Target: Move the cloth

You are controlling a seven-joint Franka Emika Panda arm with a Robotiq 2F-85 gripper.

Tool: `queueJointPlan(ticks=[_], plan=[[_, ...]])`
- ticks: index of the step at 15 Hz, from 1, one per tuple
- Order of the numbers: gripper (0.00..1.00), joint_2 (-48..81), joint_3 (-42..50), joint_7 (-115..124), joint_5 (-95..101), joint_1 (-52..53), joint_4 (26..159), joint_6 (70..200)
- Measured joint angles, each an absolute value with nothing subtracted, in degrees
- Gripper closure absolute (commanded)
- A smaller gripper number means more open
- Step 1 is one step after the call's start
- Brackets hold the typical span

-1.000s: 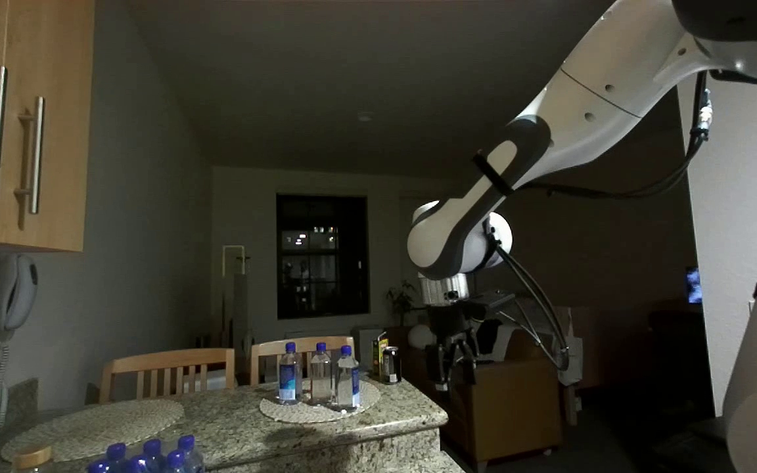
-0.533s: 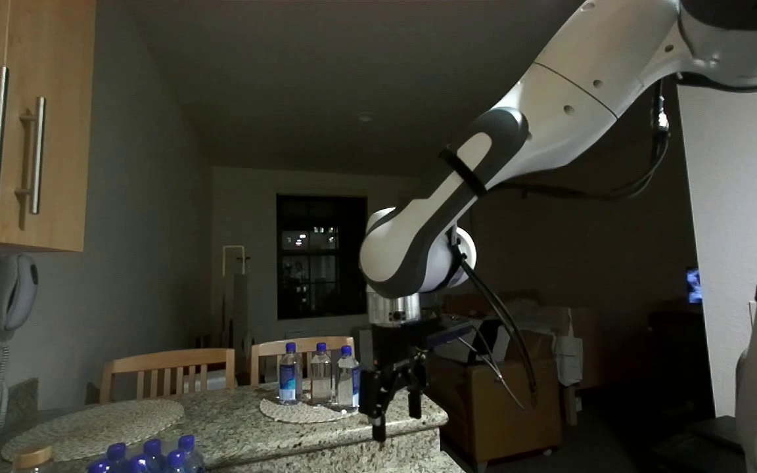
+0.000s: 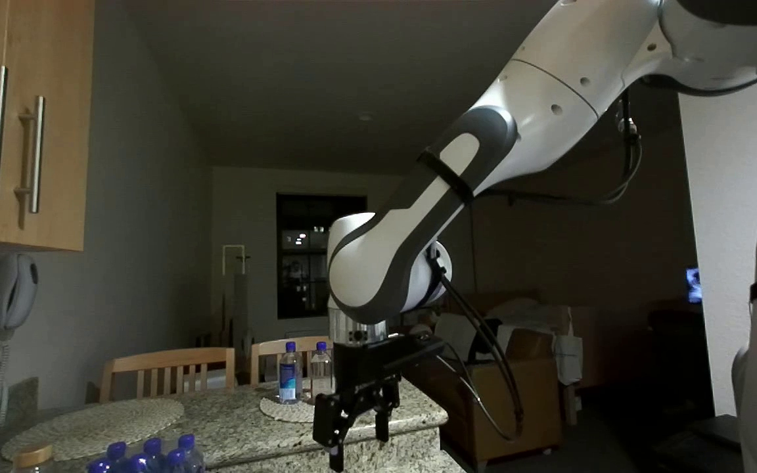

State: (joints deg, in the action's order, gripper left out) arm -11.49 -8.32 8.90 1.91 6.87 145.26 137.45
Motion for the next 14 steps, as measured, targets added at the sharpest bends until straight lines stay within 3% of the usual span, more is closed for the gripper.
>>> queueJointPlan(ticks=[5,14], plan=[[0.00,-11.53,-8.32,9.79,1.74,6.88,145.83,139.05],[0.00,-8.43,-17.12,36.03,20.95,2.84,149.88,165.11]])
